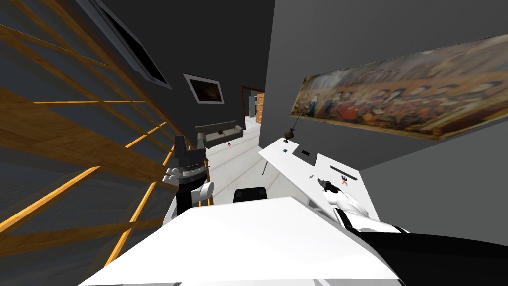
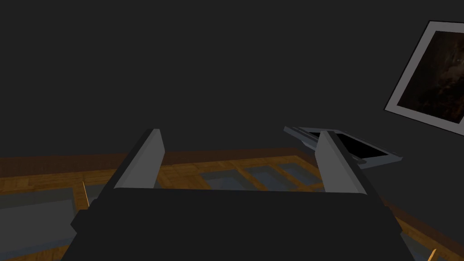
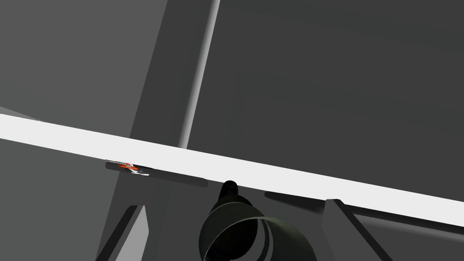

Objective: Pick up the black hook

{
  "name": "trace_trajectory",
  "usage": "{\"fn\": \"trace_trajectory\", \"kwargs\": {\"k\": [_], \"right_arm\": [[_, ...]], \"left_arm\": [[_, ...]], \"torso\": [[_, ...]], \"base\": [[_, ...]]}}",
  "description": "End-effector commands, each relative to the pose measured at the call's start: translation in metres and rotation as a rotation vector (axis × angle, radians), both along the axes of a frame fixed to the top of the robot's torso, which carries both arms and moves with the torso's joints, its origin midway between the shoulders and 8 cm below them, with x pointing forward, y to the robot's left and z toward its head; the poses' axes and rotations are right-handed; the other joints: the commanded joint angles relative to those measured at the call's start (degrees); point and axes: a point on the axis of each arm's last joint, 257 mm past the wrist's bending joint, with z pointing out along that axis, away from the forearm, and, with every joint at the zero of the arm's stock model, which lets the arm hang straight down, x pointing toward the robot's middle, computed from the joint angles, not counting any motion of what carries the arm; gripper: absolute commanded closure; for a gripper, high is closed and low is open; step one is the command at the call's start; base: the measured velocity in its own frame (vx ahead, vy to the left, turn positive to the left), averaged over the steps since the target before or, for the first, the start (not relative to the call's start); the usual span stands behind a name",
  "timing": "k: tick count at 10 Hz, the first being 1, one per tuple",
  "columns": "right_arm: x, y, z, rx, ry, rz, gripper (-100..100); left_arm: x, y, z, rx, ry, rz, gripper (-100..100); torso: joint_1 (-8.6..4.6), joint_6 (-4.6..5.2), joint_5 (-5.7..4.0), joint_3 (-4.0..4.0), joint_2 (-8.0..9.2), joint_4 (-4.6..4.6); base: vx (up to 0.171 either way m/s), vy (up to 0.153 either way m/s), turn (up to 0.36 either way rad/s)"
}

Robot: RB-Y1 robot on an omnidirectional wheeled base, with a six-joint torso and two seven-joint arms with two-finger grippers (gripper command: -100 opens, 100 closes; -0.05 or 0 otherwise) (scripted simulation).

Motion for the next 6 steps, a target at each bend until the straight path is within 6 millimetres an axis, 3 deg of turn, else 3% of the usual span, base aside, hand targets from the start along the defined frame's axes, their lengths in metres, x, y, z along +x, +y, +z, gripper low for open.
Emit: {"fn": "trace_trajectory", "kwargs": {"k": [1, 2, 3, 5, 6], "right_arm": [[-0.009, -0.002, -0.002, 0.0, -0.001, -0.008, -100], [-0.026, -0.007, -0.002, 0.0, -0.001, -0.024, -100], [-0.026, -0.007, -0.002, 0.0, -0.001, -0.024, -100], [-0.059, -0.016, -0.002, -0.004, -0.002, -0.055, -100], [-0.059, -0.016, -0.002, -0.004, -0.002, -0.055, -100]], "left_arm": [[0.0, 0.0, 0.0, 0.0, 0.0, 0.0, 0], [0.0, 0.0, 0.0, 0.0, 0.0, 0.0, 0], [0.0, 0.0, 0.0, 0.0, 0.0, 0.0, 0], [0.0, 0.0, 0.0, 0.0, 0.0, 0.0, 0], [0.0, 0.0, 0.0, 0.0, 0.0, 0.0, 0]], "torso": [[0.0, 0.0, 0.0, 0.0, 0.0, 0.0], [-0.02, 0.03, -0.01, 0.01, 0.01, 0.0], [-0.04, 0.03, -0.02, 0.0, 0.0, 0.0], [-0.09, 0.0, -0.05, -0.03, -0.04, -0.02], [-0.13, 0.0, -0.08, -0.06, -0.09, -0.02]], "base": [[0.018, 0.0, 0.055], [0.026, -0.001, 0.087], [0.024, -0.003, 0.056], [0.037, 0.0, 0.139], [0.038, -0.009, 0.048]]}}
